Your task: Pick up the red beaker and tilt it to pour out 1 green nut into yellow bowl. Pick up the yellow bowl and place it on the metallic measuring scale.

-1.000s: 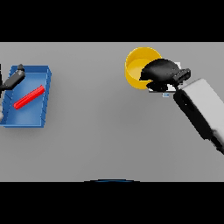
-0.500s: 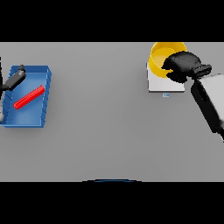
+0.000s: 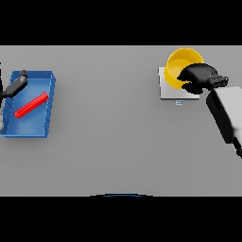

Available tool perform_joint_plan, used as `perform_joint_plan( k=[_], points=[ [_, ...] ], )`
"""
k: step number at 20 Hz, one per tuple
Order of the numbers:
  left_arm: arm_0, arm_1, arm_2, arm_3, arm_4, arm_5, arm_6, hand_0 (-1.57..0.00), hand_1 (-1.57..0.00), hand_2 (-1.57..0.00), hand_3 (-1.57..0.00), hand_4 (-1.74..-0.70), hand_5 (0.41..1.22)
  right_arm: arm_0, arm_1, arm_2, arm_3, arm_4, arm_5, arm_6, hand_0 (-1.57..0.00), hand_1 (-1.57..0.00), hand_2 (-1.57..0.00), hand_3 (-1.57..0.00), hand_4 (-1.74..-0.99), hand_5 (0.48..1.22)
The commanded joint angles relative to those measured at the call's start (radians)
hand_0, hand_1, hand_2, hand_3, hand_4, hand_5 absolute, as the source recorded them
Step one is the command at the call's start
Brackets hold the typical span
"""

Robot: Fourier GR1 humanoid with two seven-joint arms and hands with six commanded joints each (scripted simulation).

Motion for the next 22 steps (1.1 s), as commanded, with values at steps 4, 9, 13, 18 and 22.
perform_joint_plan(
  k=[4,9,13,18,22],
  points=[
    [-0.019,-0.002,-0.005,0.017,-0.007,-0.012,0.002,0.00,0.00,0.00,0.00,-0.72,0.668,0.002,0.005,-0.006,0.018,-0.013,-0.004,-0.019,-1.46,-1.57,-1.34,-1.45,-1.741,1.221],
    [-0.036,-0.006,-0.008,0.021,-0.012,-0.013,0.018,0.00,0.00,0.00,0.00,-0.72,0.668,-0.001,0.014,-0.007,0.032,-0.011,-0.001,-0.020,-1.23,-1.10,-1.09,-0.89,-1.657,1.149],
    [-0.023,-0.018,-0.012,0.030,-0.017,0.002,-0.001,0.00,0.00,0.00,0.00,-0.72,0.663,-0.023,0.011,0.021,0.047,0.021,0.018,-0.018,-0.51,-0.45,-0.55,-0.60,-1.579,0.955],
    [-0.013,-0.008,-0.009,0.012,-0.011,-0.002,0.003,0.00,0.00,0.00,0.00,-0.72,0.664,-0.036,0.015,0.027,0.078,0.027,0.000,-0.075,-0.17,-0.15,-0.19,-0.39,-1.546,0.856],
    [-0.030,-0.020,-0.008,0.045,-0.015,-0.001,-0.002,0.00,0.00,0.00,0.00,-0.72,0.664,-0.025,0.014,0.021,0.071,0.019,0.001,-0.067,-0.07,-0.06,-0.08,-0.27,-1.523,0.798]
  ],
)
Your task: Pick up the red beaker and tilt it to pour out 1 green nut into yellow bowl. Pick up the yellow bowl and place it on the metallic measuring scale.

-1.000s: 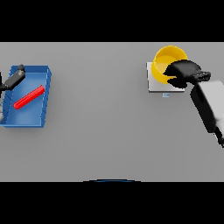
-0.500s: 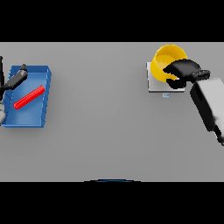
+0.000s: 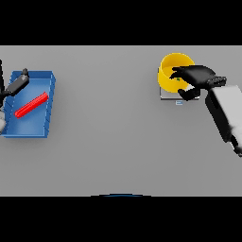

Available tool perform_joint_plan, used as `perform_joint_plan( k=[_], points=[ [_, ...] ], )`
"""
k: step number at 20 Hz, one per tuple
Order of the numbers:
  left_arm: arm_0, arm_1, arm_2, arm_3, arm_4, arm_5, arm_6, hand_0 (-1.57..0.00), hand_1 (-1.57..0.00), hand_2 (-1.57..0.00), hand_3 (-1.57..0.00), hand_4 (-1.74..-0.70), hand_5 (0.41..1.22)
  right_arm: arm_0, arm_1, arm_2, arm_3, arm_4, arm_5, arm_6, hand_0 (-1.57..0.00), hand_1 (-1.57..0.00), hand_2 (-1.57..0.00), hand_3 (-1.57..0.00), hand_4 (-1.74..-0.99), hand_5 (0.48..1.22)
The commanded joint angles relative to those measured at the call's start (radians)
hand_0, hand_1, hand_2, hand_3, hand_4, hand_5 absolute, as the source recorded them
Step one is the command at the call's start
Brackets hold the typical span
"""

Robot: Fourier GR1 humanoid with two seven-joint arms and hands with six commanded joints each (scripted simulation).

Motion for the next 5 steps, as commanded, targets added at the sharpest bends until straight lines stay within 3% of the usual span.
perform_joint_plan(
  k=[1,5],
  points=[
    [0.007,0.009,-0.003,-0.017,-0.003,0.000,-0.002,0.00,0.00,0.00,0.00,-0.72,0.664,-0.002,0.001,-0.004,-0.001,-0.004,0.009,0.009,-0.05,-0.05,-0.06,-0.24,-1.518,0.786],
    [-0.003,-0.002,-0.003,0.005,-0.002,-0.004,-0.004,0.00,0.00,0.00,0.00,-0.73,0.665,-0.001,-0.005,-0.008,0.007,-0.006,0.024,0.035,-0.02,-0.02,-0.03,-0.15,-1.478,0.738]
  ],
)
